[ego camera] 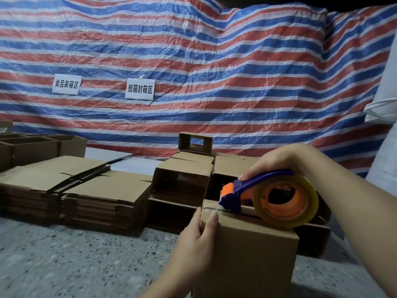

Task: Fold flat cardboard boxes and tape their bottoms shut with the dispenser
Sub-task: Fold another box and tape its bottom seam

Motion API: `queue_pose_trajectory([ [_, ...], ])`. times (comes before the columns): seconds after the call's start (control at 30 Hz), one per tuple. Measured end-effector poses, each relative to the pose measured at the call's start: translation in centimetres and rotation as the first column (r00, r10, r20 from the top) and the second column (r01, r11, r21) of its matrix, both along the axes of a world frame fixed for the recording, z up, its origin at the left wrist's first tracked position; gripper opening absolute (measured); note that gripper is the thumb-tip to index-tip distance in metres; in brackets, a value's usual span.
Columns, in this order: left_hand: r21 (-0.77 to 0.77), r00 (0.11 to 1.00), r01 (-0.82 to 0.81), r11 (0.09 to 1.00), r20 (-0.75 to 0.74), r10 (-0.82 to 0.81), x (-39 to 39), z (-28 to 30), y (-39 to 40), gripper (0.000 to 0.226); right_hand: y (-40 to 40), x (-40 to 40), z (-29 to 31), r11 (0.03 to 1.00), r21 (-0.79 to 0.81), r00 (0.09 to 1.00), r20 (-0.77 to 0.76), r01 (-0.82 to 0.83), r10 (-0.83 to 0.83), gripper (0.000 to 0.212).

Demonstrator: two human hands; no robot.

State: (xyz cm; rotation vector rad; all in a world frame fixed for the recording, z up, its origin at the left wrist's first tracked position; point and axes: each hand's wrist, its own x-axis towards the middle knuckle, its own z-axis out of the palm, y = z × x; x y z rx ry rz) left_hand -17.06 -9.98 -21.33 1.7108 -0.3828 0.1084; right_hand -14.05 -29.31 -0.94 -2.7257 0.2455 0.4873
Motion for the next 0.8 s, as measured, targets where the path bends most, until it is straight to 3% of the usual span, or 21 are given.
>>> queue_pose_trajectory([
  [0.13, 0.144, 1.0, -0.012, 0.989, -0.027, 0.016, 0.0, 1.0, 0.6, 0.075, 0.0, 0.0, 0.1, 1.0, 0.003, 1.0, -0.021, 0.005, -0.005, 0.046],
  [0.2, 0.303, 0.983, -0.152, 0.941, 0.144, 0.112, 0.4, 1.6, 0.8, 0.076, 0.1, 0.1, 0.1, 1.0, -0.016, 1.0, -0.021, 0.011, -0.011, 0.051],
  [0.27, 0.412, 0.935, -0.223, 0.883, 0.347, 0.074, 0.8, 2.2, 1.0, 0.071, 0.0, 0.2, 0.1, 1.0, -0.03, 1.0, -0.023, -0.001, 0.0, 0.057],
  [0.37, 0.57, 0.917, -0.209, 0.795, 0.396, -0.043, 1.4, 2.4, 1.0, 0.069, -0.1, 0.4, 0.0, 0.999, -0.041, 1.0, -0.013, -0.002, 0.002, 0.059],
  [0.43, 0.64, 0.892, -0.288, 0.713, 0.45, -0.044, 1.6, 2.2, 1.0, 0.074, 0.2, 0.6, 0.0, 0.998, -0.065, 1.0, -0.011, 0.002, -0.003, 0.059],
  [0.6, 0.729, 0.85, -0.383, 0.567, 0.519, -0.093, 1.7, 2.8, 1.1, 0.079, 0.8, 0.8, 0.6, 0.971, -0.237, 0.999, -0.045, -0.009, -0.002, 0.067],
  [0.8, 0.717, 0.835, -0.395, 0.574, 0.541, -0.101, 1.5, 2.8, 1.3, 0.079, -1.4, 0.2, 1.7, 0.964, -0.261, 0.994, -0.079, 0.052, -0.075, 0.079],
])
